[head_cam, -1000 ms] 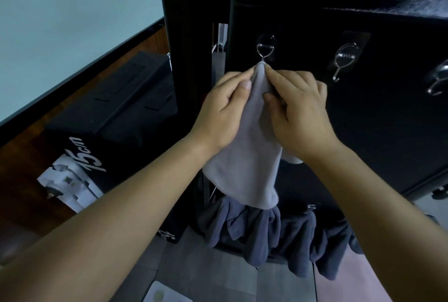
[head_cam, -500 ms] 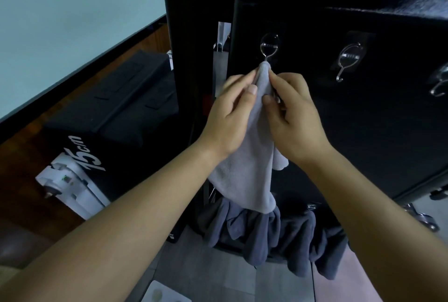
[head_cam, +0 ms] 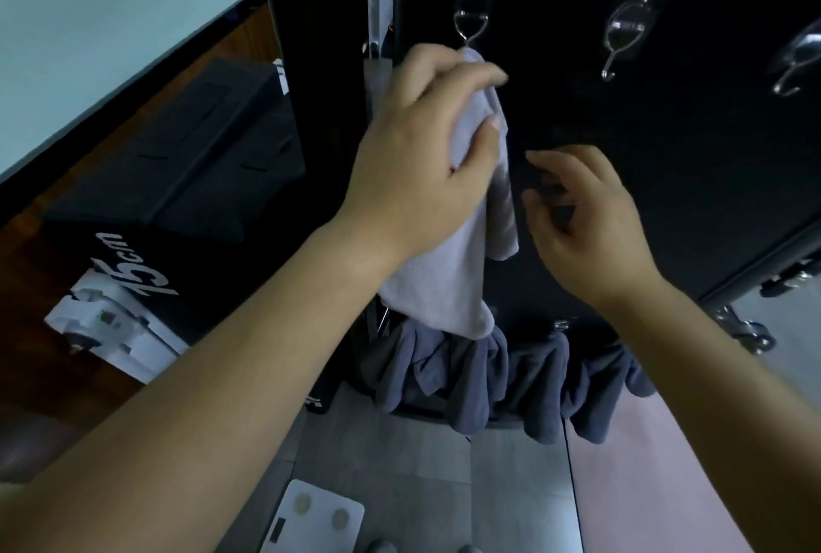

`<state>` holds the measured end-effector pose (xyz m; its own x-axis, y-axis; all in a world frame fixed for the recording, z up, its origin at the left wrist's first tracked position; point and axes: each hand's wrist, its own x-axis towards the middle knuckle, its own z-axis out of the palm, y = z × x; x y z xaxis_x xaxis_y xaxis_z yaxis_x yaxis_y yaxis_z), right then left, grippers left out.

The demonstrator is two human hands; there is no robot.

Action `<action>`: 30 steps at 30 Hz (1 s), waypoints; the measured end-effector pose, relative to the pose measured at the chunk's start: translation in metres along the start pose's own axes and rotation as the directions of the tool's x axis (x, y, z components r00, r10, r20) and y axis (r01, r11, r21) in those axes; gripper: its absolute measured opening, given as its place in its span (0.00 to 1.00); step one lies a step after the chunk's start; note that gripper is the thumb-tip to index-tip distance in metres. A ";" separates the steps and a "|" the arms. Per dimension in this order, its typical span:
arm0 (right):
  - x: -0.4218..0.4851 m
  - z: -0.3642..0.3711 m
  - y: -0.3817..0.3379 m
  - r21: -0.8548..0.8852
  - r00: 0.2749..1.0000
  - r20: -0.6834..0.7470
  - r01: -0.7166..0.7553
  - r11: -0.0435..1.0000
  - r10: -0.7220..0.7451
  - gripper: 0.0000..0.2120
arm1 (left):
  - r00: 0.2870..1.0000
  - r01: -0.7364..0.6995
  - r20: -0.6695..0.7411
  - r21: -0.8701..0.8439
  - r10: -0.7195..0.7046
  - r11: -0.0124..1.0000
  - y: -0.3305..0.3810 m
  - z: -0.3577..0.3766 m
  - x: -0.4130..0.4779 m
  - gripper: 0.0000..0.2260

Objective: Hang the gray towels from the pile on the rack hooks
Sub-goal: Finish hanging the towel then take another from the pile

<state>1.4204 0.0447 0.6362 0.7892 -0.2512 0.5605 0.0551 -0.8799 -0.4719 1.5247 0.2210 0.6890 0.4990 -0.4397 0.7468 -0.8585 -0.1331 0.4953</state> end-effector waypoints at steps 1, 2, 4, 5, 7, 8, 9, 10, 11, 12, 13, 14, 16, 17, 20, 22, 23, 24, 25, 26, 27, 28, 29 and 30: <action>-0.010 -0.003 0.008 -0.029 1.000 0.010 -0.023 0.999 0.023 0.18 | 0.998 -0.040 0.047 -0.036 0.042 0.999 0.008 0.006 0.001 0.14; -0.021 -0.007 0.015 -0.060 0.999 0.016 -0.042 0.997 0.043 0.18 | 0.993 -0.056 0.105 -0.059 0.062 0.997 0.015 0.013 0.001 0.12; -0.048 -0.016 0.030 -0.155 0.996 0.015 -0.083 0.984 0.087 0.18 | 0.968 -0.039 0.245 -0.071 0.055 0.997 0.023 0.034 0.000 0.12; -0.064 -0.021 0.037 -0.211 0.993 0.011 -0.116 0.971 0.121 0.17 | 0.945 -0.007 0.326 -0.069 0.030 0.998 0.024 0.047 -0.003 0.12; -0.101 -0.031 0.052 -0.305 0.976 -0.002 -0.209 0.929 0.219 0.17 | 0.867 0.039 0.498 -0.045 -0.011 0.998 0.025 0.080 -0.012 0.14; -0.121 -0.037 0.059 -0.339 0.961 -0.007 -0.262 0.903 0.277 0.17 | 0.818 0.037 0.576 -0.019 -0.019 0.999 0.025 0.097 -0.018 0.15; -0.144 -0.042 0.066 -0.368 0.941 -0.011 -0.318 0.874 0.338 0.17 | 0.764 0.027 0.645 0.006 -0.025 1.000 0.028 0.115 -0.025 0.16; -0.168 -0.048 0.071 -0.394 0.917 -0.018 -0.373 0.840 0.399 0.17 | 0.710 0.017 0.704 0.027 -0.031 1.000 0.032 0.134 -0.034 0.17; -0.193 -0.053 0.076 -0.415 0.889 -0.029 -0.427 0.803 0.458 0.18 | 0.660 0.005 0.751 0.042 -0.035 0.999 0.036 0.153 -0.043 0.17; -0.220 -0.057 0.079 -0.429 0.856 -0.044 -0.481 0.764 0.514 0.18 | 0.611 -0.005 0.790 0.051 -0.037 0.999 0.042 0.173 -0.055 0.18; -0.247 -0.061 0.082 -0.438 0.819 -0.062 -0.536 0.722 0.571 0.19 | 0.563 -0.015 0.826 0.051 -0.034 0.999 0.049 0.193 -0.068 0.18; -0.275 -0.065 0.084 -0.445 0.775 -0.083 -0.591 0.673 0.626 0.19 | 0.515 -0.027 0.857 0.043 -0.023 0.999 0.057 0.213 -0.082 0.18; -0.334 -0.070 0.085 -0.441 0.668 -0.131 -0.701 0.561 0.732 0.20 | 0.404 -0.068 0.914 0.008 0.020 0.998 0.080 0.253 -0.114 0.18; -0.362 -0.072 0.084 -0.429 0.610 -0.158 -0.751 0.503 0.776 0.20 | 0.346 -0.104 0.937 -0.018 0.053 0.994 0.094 0.272 -0.131 0.19; -0.442 -0.081 0.076 -0.393 0.405 -0.240 -0.872 0.294 0.882 0.21 | 0.185 -0.217 0.968 -0.127 0.168 0.968 0.142 0.324 -0.182 0.24; -0.489 -0.088 0.069 -0.352 0.260 -0.290 -0.924 0.150 0.921 0.23 | 0.091 -0.284 0.966 -0.207 0.241 0.936 0.177 0.353 -0.214 0.25; -0.511 -0.094 0.066 -0.330 0.194 -0.321 -0.941 0.082 0.927 0.23 | 0.041 -0.322 0.960 -0.251 0.278 0.913 0.197 0.366 -0.230 0.25; -0.531 -0.100 0.063 -0.306 0.132 -0.357 -0.952 0.018 0.925 0.23 | -0.014 -0.353 0.951 -0.295 0.310 0.888 0.217 0.379 -0.246 0.25; -0.549 -0.106 0.059 -0.281 0.078 -0.392 -0.959 -0.038 0.917 0.22 | -0.071 -0.373 0.939 -0.339 0.338 0.864 0.237 0.391 -0.261 0.25; -0.567 -0.112 0.057 -0.247 0.026 -0.419 -0.965 -0.087 0.908 0.23 | -0.126 -0.384 0.924 -0.382 0.362 0.841 0.257 0.402 -0.277 0.25; -0.584 -0.119 0.056 -0.210 -0.025 -0.440 -0.969 -0.130 0.898 0.23 | -0.177 -0.391 0.906 -0.423 0.384 0.818 0.278 0.414 -0.293 0.25; -0.601 -0.125 0.055 -0.172 -0.073 -0.455 -0.971 -0.168 0.887 0.23 | -0.221 -0.397 0.889 -0.459 0.402 0.795 0.299 0.426 -0.308 0.25; -0.618 -0.132 0.056 -0.139 -0.114 -0.472 -0.970 -0.202 0.874 0.23 | -0.258 -0.406 0.870 -0.491 0.419 0.770 0.321 0.437 -0.322 0.25; -0.636 -0.139 0.058 -0.101 -0.154 -0.488 -0.968 -0.231 0.859 0.23 | -0.293 -0.416 0.851 -0.524 0.435 0.743 0.344 0.450 -0.337 0.24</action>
<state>0.8369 0.0968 0.3472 -0.3728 -0.9140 -0.1604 -0.8384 0.4058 -0.3640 1.0081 -0.0763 0.4083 -0.6208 -0.6851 -0.3811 -0.7839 0.5491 0.2898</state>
